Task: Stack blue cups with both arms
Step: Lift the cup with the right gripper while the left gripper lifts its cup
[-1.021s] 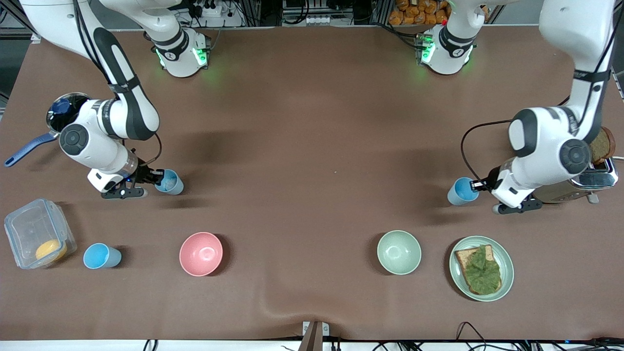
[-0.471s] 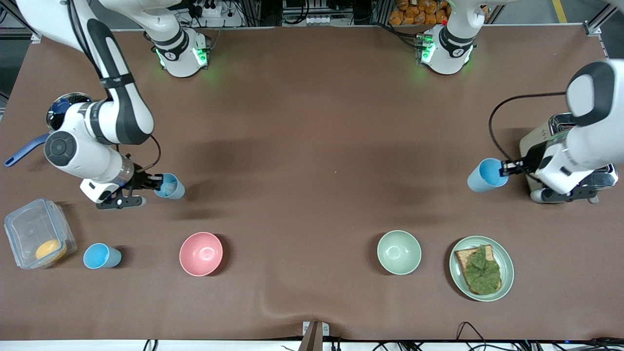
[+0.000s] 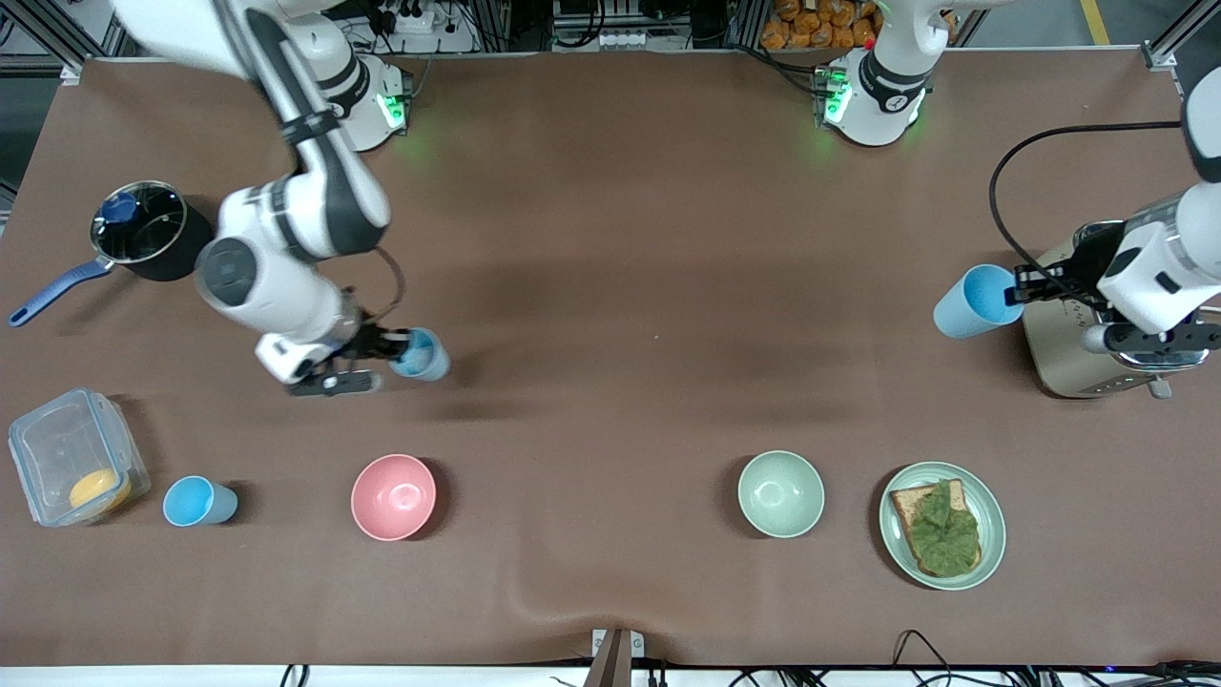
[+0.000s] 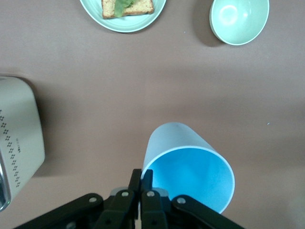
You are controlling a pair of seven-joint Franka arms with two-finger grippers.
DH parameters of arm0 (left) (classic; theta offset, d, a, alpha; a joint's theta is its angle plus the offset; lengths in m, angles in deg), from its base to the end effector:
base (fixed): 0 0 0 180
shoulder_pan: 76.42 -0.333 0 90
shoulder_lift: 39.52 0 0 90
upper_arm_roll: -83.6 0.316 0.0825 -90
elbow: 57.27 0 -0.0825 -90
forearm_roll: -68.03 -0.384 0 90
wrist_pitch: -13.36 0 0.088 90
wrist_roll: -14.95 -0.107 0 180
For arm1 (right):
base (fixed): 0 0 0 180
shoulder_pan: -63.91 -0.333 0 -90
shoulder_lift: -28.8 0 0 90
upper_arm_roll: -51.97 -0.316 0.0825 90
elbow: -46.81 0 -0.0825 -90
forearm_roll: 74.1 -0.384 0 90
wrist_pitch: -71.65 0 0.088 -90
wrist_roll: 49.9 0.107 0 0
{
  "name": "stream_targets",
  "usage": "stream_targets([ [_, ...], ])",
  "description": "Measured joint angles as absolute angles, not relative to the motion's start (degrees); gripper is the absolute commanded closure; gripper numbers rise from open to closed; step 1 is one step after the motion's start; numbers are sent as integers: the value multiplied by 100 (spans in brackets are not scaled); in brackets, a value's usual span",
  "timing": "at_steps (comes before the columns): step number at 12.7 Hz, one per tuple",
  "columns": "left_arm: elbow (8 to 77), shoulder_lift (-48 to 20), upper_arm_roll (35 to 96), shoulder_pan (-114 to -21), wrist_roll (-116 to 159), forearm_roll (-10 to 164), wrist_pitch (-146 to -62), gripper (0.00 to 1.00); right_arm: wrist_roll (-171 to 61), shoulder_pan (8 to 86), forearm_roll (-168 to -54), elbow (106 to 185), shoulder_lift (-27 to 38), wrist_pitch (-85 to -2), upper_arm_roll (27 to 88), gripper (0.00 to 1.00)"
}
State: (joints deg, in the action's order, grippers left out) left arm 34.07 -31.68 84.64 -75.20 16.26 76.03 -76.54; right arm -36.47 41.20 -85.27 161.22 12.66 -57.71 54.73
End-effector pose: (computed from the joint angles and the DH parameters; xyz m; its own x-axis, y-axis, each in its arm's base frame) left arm 0.5868 -0.0174 0.5362 0.9862 0.0195 -0.1643 0.0415 -0.9905 0.1312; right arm 0.5606 0.2100 0.3184 0.9983 -0.0061 -0.0583 -0.0134 -0.9922 -0.1239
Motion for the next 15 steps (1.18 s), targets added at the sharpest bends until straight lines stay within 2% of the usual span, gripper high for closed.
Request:
stream_targets([
  [4,3297,-3170,8381,-7504,1609,7616,-7592,100,-1679,2821,-8528,15989,1211,-5886,5455,100],
  [8,3282,-3170,8317,-7495,1609,7831,-7546,100,-331,1999,-8534,15631,611,-6487,5456,100],
  [11,3196,-3171,8107,-7491,1609,7899,-7467,100,334,1599,-8534,15382,38,-6940,5460,100],
  [14,3161,-3170,7938,-7486,1610,7917,-7423,100,617,1459,-8534,15175,-263,-7120,5462,100],
  [15,3161,-3170,7901,-7485,1611,7918,-7422,100,651,1452,-8534,15140,-306,-7134,5464,82],
])
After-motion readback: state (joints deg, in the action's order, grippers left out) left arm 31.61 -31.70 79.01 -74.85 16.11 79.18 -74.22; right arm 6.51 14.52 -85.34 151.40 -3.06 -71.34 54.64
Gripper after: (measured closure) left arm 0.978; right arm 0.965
